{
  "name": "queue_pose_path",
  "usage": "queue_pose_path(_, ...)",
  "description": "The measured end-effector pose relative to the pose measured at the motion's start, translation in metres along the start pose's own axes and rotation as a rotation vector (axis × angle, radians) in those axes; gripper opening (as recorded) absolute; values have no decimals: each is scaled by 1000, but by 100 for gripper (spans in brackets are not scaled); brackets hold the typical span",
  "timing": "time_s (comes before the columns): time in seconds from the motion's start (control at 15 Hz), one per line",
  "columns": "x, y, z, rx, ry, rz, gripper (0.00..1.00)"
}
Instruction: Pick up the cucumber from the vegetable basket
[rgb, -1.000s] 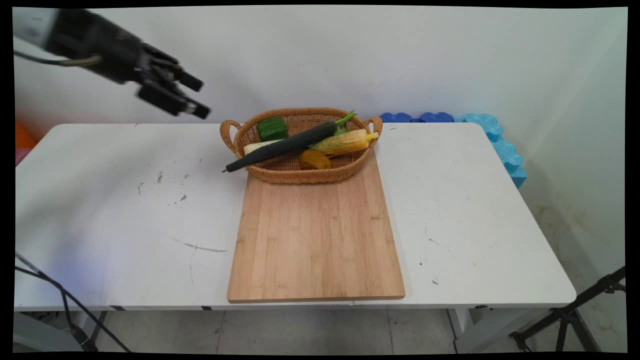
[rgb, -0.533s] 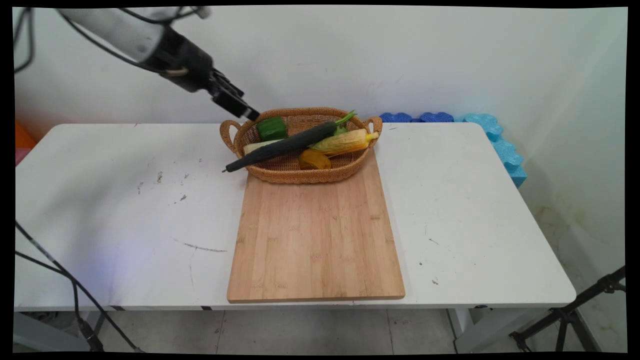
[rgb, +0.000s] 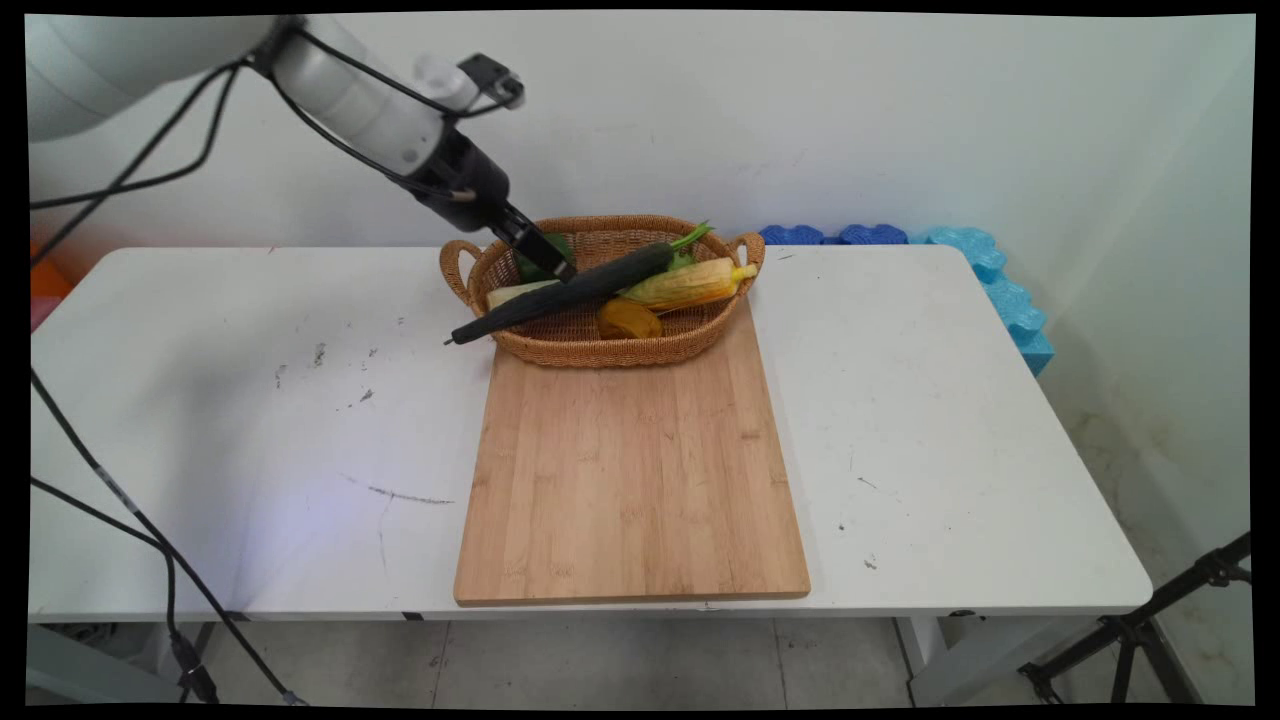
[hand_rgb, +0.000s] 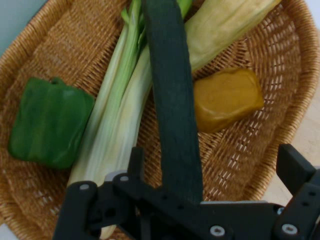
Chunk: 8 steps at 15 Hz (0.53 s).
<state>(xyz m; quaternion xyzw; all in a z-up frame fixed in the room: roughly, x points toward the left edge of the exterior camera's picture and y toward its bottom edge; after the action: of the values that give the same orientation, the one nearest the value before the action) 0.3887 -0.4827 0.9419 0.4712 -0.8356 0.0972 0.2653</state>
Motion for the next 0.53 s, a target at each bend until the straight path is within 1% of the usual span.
queue_pose_path(0.13, 3, -1, 15, 6, -18, -15, 100)
queue_pose_path(0.53, 9, -2, 46, 15, -52, -42, 100)
